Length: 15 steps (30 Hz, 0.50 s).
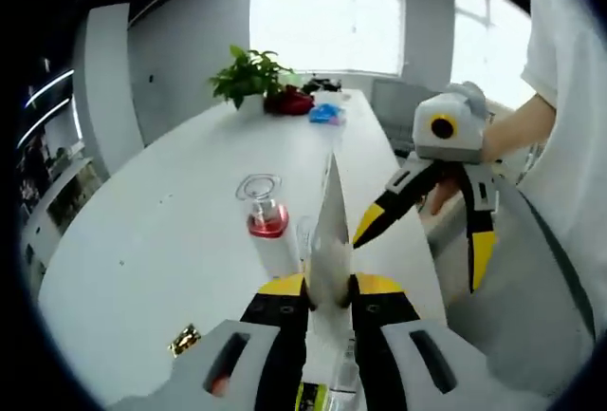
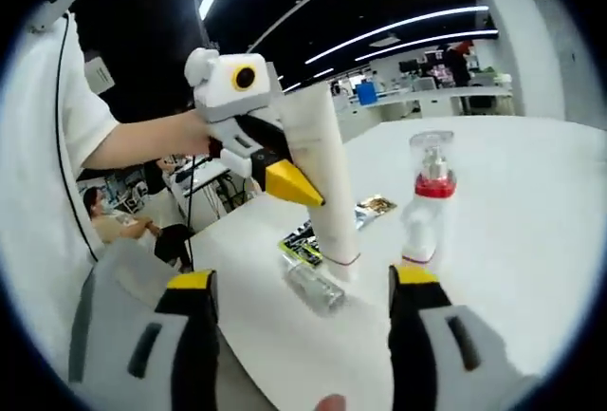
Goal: Arrange the skincare products in the storage area until every visible bottle or jar stands upright without overlapping.
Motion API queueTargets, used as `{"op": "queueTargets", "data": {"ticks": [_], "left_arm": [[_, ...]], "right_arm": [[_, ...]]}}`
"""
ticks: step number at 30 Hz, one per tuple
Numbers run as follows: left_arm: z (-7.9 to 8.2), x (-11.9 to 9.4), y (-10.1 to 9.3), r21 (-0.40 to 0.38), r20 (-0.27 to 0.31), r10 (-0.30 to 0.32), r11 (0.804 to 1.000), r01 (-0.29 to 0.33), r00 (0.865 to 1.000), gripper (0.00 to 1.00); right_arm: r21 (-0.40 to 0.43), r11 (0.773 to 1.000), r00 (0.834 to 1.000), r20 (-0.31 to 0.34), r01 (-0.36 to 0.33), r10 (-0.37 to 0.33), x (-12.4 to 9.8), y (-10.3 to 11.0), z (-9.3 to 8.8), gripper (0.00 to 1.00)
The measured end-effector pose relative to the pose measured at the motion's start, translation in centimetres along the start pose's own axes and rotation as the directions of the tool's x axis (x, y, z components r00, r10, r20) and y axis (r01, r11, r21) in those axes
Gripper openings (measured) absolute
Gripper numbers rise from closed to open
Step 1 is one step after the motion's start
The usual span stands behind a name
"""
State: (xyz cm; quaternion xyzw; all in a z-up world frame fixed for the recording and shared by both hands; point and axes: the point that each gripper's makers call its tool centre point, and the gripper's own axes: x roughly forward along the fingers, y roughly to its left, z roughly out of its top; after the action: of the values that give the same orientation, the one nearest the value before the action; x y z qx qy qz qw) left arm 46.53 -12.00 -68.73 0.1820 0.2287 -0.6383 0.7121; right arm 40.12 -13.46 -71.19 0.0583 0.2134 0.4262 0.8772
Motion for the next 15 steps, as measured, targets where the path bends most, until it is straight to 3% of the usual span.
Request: {"op": "queueTargets", "data": {"ticks": [8, 15], "left_arm": [[-1.7, 1.4, 1.7, -0.010, -0.014, 0.019, 1.000, -0.019, 1.000, 0.13], [-1.9, 2.3, 2.8, -0.013, 0.000, 0.027, 1.000, -0.027, 1.000, 0.13]], "right_arm": [[0.022, 0.999, 0.999, -0.010, 0.050, -0.049, -0.7, -1.1, -0.8, 0.79], [0.040, 0.997, 0.997, -0.012, 0.072, -0.071, -1.2, -1.6, -1.1, 0.79]]}}
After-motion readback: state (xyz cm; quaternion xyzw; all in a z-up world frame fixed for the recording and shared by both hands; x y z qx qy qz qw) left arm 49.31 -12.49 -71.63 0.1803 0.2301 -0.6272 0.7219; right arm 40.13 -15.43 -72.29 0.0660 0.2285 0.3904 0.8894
